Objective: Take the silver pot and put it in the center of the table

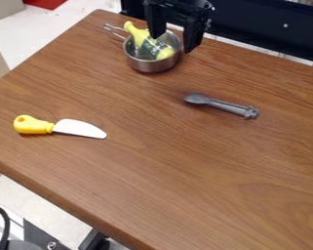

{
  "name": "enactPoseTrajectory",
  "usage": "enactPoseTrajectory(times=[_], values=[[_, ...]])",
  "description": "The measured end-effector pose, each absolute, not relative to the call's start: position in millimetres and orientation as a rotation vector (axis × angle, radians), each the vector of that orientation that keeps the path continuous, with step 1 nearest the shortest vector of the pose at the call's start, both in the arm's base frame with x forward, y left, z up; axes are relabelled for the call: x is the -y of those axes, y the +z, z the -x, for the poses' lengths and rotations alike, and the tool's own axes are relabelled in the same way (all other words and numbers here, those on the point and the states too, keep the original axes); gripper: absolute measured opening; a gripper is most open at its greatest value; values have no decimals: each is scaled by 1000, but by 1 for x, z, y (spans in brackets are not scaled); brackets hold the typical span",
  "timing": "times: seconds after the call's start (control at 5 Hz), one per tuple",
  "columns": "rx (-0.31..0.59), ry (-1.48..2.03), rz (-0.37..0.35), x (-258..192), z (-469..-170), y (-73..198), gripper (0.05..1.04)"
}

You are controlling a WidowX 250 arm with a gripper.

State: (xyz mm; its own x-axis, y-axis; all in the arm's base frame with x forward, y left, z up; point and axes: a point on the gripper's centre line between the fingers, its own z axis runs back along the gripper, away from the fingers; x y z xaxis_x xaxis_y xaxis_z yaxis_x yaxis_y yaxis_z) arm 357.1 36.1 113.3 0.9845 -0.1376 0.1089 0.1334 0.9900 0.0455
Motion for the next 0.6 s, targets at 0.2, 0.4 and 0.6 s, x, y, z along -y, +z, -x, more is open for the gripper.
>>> enactPoseTrajectory(times=[0.2,0.4,0.6], values=[[68,-154,-32,-36,-354,100,999],[6,-412,-35,-45,-349,92,999],[7,-638,-43,-58,-353,97,999]])
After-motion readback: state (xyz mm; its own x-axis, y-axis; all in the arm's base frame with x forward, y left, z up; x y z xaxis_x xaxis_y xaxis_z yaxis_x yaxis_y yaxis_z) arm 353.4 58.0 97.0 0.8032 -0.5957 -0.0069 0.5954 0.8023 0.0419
